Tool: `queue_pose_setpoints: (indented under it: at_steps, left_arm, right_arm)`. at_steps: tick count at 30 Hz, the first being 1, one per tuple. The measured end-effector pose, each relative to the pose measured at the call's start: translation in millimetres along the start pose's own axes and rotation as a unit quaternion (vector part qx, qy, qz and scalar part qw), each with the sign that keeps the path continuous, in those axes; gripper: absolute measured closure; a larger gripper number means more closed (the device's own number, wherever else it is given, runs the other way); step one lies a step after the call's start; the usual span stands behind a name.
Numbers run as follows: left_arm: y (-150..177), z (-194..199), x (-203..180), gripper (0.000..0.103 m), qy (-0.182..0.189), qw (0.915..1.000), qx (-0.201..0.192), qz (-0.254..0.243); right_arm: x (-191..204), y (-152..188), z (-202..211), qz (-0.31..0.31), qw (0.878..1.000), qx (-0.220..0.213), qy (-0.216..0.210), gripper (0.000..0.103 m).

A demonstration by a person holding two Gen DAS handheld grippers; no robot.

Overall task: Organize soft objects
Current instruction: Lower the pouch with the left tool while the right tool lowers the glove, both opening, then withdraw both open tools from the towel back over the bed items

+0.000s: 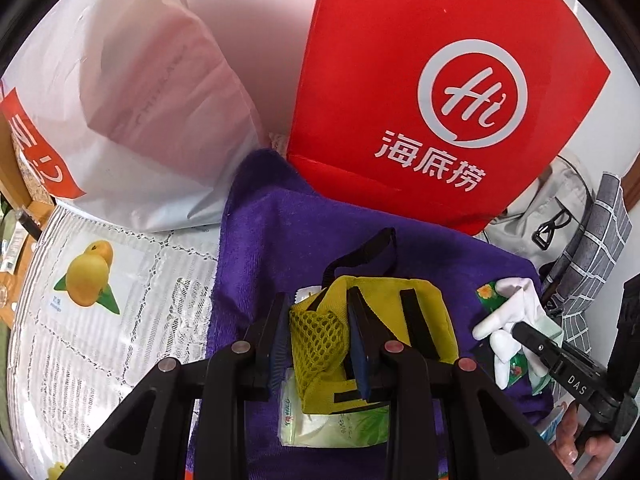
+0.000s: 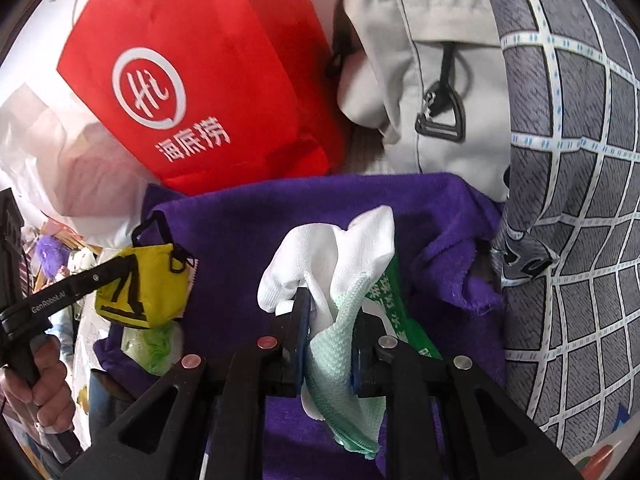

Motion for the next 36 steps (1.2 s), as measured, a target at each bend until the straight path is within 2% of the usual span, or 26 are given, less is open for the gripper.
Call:
queue_pose_setpoints:
  at_steps: [3, 8, 10, 15, 19, 21, 22, 32, 36]
  left_arm:
    - [1.0, -1.8, -1.7, 0.075, 0.000, 1.0000, 0.004, -0.002]
    - [2.1, -6.9, -8.1, 0.073, -0.001, 0.9999, 0.010, -0.011]
    - [3.3, -10.8, -10.6, 0.073, -0.003, 0.9998, 0.017, -0.014]
    - [4.2, -12.9, -12.8, 0.073, 0.002, 0.9997, 0.021, -0.011]
    - [3.0, -11.4, -10.1, 0.071, 0.003, 0.9997, 0.024, -0.008]
    - [2.3, -8.7, -7.7, 0.062, 0.001, 0.9997, 0.024, -0.004]
    - [2.0, -6.6, -7.2, 0.062, 0.000, 0.9998, 0.021, -0.003]
    - [-3.3, 24.5, -4.1, 0.061, -0.004, 1.0000, -0.004, -0.006]
    - [-4.6, 39.0, -4.1, 0.061, -0.001, 0.9998, -0.018, -0.003]
  right_arm:
    - [1.3, 1.3, -2.8, 0.002, 1.000, 0.002, 0.012, 0.084]
    - [5.2, 5.8, 0.3, 0.025, 0.999, -0.003, 0.041, 0.066]
    - [8.5, 7.3, 2.0, 0.037, 0.998, -0.008, 0.052, 0.055]
    - [19.3, 8.6, 8.1, 0.067, 0.995, -0.020, 0.074, 0.051]
    - [20.4, 6.4, 21.2, 0.071, 0.994, -0.037, 0.076, 0.037]
    - [21.8, 4.3, 27.3, 0.071, 0.993, -0.049, 0.076, 0.036]
    - [22.7, 3.9, 29.4, 0.071, 0.993, -0.053, 0.075, 0.036]
    - [28.3, 0.0, 63.3, 0.064, 0.992, -0.089, 0.059, 0.036]
    - [34.3, 2.5, 88.5, 0.056, 0.990, -0.120, 0.046, 0.036]
Point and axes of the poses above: each gripper's, at about its wrist camera, not at the fingertips, and z roughly against the way its jaws point, x to its left, y to its underside, the point moved 5 cm from there along -z, roughly the way its jaws point, and after that the axes turned 12 degrees about -z, right-handed, at the moved point
